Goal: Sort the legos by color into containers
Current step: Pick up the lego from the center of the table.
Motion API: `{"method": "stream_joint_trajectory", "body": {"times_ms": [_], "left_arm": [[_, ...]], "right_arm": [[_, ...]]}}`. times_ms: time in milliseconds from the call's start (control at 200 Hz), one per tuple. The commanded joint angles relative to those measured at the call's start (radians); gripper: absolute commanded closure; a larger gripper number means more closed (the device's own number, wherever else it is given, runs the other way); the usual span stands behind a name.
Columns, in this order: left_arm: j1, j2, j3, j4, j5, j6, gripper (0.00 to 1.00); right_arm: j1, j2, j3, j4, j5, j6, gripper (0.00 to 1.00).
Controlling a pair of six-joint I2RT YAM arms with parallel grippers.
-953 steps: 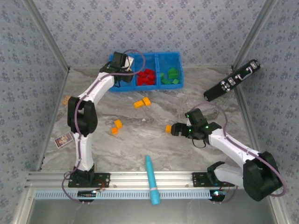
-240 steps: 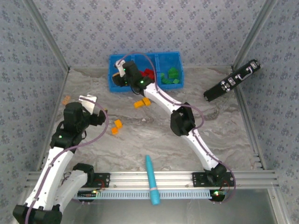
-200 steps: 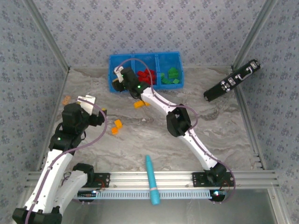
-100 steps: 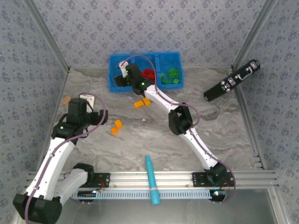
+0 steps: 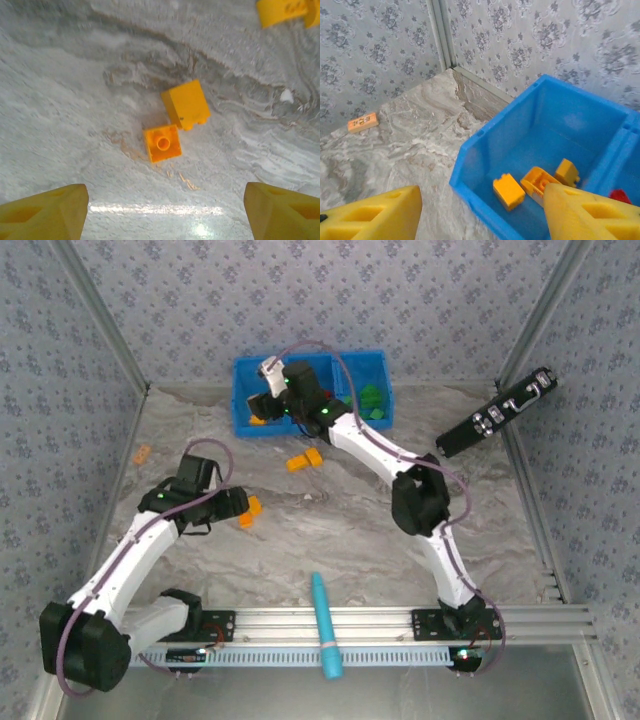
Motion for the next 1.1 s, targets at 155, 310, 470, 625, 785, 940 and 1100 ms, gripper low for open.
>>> {"method": "stream_joint_trajectory", "body": {"times_ms": [155,310,470,625,785,940,1100], "left_arm": [[-0.051,0.14,-0.011,0.154,-0.024,-0.155,0.22],[-0.074,0.234,0.01,0.203,-0.035,-0.171,0.24],[-0.098,0.317,0.053,0.222,-0.059,-0.163,0.25],[-0.107,0.379,0.098,0.229,-0.094,-0.139,0.27],[-0.113,0.441,0.142,0.221,-0.125,-0.108,0.28],[-0.122,0.501,0.167,0.217,-0.126,-0.104,0.3],[-0.141,0.553,0.201,0.203,-0.136,-0.1,0.35]], "right_arm": [[-0.029,-0.345,-0.441,0.076,0.13,-0.055,0.31],[-0.032,-0.475,-0.644,0.074,0.213,-0.082,0.29],[-0.048,-0.573,-0.799,0.077,0.216,-0.078,0.27],[-0.057,-0.612,-0.872,0.064,0.222,-0.054,0.26],[-0.066,-0.616,-0.938,0.057,0.219,-0.034,0.26],[-0.072,-0.617,-0.963,0.063,0.211,-0.026,0.25],[-0.077,-0.602,-0.966,0.082,0.179,-0.004,0.25]]}}
